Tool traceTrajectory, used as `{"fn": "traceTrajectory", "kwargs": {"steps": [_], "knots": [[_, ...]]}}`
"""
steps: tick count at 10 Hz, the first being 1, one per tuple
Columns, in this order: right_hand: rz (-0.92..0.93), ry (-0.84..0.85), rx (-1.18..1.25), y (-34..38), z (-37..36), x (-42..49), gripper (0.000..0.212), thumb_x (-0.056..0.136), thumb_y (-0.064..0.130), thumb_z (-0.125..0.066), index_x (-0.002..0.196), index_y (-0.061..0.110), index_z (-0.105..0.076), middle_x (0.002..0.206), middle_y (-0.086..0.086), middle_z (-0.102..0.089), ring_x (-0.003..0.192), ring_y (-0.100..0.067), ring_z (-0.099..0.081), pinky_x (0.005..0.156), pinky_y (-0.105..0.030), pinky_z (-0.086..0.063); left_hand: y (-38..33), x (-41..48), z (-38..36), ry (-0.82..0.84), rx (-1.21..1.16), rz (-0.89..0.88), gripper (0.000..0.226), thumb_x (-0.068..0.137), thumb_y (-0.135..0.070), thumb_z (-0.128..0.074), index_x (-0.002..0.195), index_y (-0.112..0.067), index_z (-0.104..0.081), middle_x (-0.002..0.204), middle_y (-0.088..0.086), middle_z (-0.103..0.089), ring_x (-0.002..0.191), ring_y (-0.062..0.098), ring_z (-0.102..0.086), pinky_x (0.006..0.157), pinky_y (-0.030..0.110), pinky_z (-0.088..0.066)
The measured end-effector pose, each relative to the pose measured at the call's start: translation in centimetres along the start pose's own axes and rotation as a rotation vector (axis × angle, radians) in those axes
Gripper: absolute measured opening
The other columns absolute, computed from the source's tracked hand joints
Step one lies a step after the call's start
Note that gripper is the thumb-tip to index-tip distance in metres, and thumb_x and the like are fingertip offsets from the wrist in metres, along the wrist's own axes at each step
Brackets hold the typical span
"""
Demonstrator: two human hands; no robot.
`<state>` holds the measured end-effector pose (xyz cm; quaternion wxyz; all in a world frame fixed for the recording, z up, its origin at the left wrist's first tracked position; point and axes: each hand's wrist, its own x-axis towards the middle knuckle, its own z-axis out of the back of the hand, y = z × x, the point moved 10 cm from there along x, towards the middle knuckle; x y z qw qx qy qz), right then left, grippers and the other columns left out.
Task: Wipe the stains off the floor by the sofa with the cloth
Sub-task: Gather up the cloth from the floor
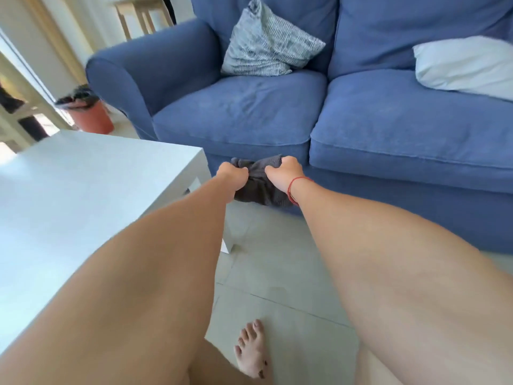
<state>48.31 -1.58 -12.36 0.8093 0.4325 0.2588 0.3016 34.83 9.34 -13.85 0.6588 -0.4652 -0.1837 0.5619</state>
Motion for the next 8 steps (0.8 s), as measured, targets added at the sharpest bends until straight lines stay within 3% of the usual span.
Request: {"fn": "traceTrajectory", "kwargs": {"steps": [1,3,4,5,6,7,8], "knots": [[0.123,0.028,-0.010,6.8,-2.4,-3.0,0.034,0.086,0.019,-0.059,0.114,0.002,-0.064,0.122,-0.015,-0.066,0.115,-0.031,-0.060,0.095,-0.030,-0.046,-0.3,-2.0,7.7,-0.106,-0.035,-0.031,0.045,0.090,-0.023,-0.056,0.129,0.000,-0.051,0.128,0.015,-0.057,0.116,0.033,-0.056,0.101,0.039,-0.046],[0.336,0.254,-0.013,18.9,-13.6,-10.9,0.040,0.085,0.023,-0.062,0.120,0.003,-0.061,0.125,-0.015,-0.064,0.117,-0.032,-0.058,0.101,-0.034,-0.047,5.4,-8.4,25.6,-0.341,-0.116,0.093,0.050,0.090,-0.029,-0.057,0.132,-0.004,-0.045,0.130,0.014,-0.054,0.117,0.033,-0.055,0.099,0.043,-0.047],[0.384,0.421,-0.052,22.8,-20.3,-16.3,0.055,0.087,0.027,-0.063,0.134,0.005,-0.050,0.137,-0.014,-0.055,0.126,-0.033,-0.052,0.108,-0.039,-0.042,10.3,-12.6,33.1,-0.448,-0.127,0.182,0.044,0.091,-0.028,-0.056,0.127,-0.006,-0.046,0.121,0.012,-0.055,0.112,0.031,-0.056,0.099,0.041,-0.047],[0.406,0.522,-0.074,24.0,-25.2,-20.2,0.057,0.088,0.024,-0.064,0.138,0.003,-0.046,0.140,-0.015,-0.053,0.128,-0.033,-0.050,0.109,-0.038,-0.041,14.2,-16.2,37.0,-0.502,-0.115,0.245,0.025,0.092,-0.025,-0.054,0.111,-0.008,-0.051,0.095,0.007,-0.055,0.097,0.028,-0.055,0.092,0.036,-0.050],[0.399,0.576,-0.129,23.7,-28.7,-23.1,0.052,0.089,0.020,-0.064,0.135,0.003,-0.048,0.139,-0.015,-0.053,0.127,-0.032,-0.051,0.105,-0.035,-0.042,17.2,-19.5,38.8,-0.524,-0.038,0.306,0.011,0.091,-0.020,-0.053,0.085,-0.013,-0.048,0.081,0.004,-0.054,0.089,0.028,-0.057,0.061,0.029,-0.052],[0.419,0.552,-0.282,22.0,-30.1,-24.1,0.045,0.090,0.018,-0.063,0.130,0.003,-0.051,0.136,-0.015,-0.054,0.124,-0.033,-0.053,0.101,-0.035,-0.044,20.0,-20.4,38.5,-0.439,0.186,0.415,0.011,0.086,-0.015,-0.053,0.089,-0.009,-0.046,0.080,0.007,-0.057,0.079,0.030,-0.065,0.050,0.030,-0.053],[0.503,0.431,-0.451,22.3,-28.5,-23.7,0.043,0.086,0.025,-0.065,0.124,0.008,-0.055,0.130,-0.013,-0.058,0.120,-0.033,-0.054,0.098,-0.038,-0.045,20.5,-20.4,38.8,-0.460,0.393,0.418,0.019,0.081,-0.019,-0.057,0.090,-0.005,-0.047,0.088,0.012,-0.051,0.084,0.033,-0.065,0.077,0.036,-0.058]]}}
